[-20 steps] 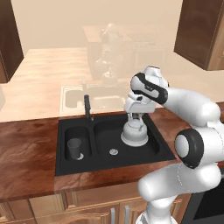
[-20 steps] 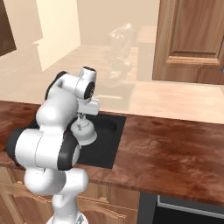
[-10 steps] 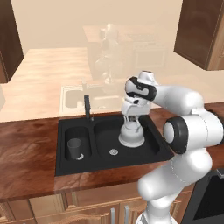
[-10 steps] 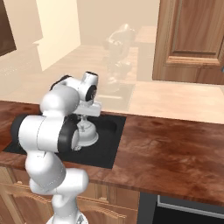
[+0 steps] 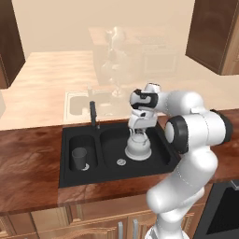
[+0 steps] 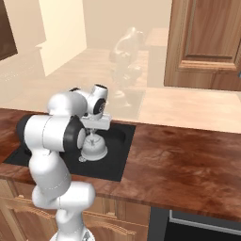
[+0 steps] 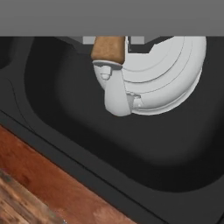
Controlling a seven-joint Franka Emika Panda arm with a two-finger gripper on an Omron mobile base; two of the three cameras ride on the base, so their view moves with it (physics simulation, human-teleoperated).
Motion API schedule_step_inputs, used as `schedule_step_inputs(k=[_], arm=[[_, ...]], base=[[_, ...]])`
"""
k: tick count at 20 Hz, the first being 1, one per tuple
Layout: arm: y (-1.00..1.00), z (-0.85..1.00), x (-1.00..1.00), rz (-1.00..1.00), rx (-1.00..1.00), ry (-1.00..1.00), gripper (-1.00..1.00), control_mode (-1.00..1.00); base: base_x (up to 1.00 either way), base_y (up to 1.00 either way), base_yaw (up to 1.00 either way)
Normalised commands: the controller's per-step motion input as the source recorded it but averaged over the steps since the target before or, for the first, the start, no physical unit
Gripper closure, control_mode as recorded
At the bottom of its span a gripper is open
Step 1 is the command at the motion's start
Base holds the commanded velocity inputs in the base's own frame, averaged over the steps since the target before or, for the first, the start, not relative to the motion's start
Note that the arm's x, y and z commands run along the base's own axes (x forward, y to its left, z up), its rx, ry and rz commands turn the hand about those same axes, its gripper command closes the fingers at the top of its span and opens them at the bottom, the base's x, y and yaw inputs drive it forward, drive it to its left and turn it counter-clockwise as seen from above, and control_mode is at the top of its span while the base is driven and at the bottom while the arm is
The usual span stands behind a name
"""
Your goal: Place the glass cup in the left basin and the kettle in the right basin of the sink.
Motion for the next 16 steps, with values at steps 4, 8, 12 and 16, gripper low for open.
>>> schedule_step_inputs(k=[4,8,12,16], arm=[[0.00,-0.30,0.24,0.05,0.00,0.00,1.00,-1.00],[0.00,-0.26,0.20,0.06,0.00,0.02,1.00,-1.00],[0.00,-0.20,0.32,0.05,0.00,0.01,1.00,-1.00],[0.00,-0.22,0.31,0.05,0.00,0.00,1.00,-1.00]], base=[[0.00,0.00,0.00],[0.00,0.00,0.00],[0.00,0.00,0.00],[0.00,0.00,0.00]])
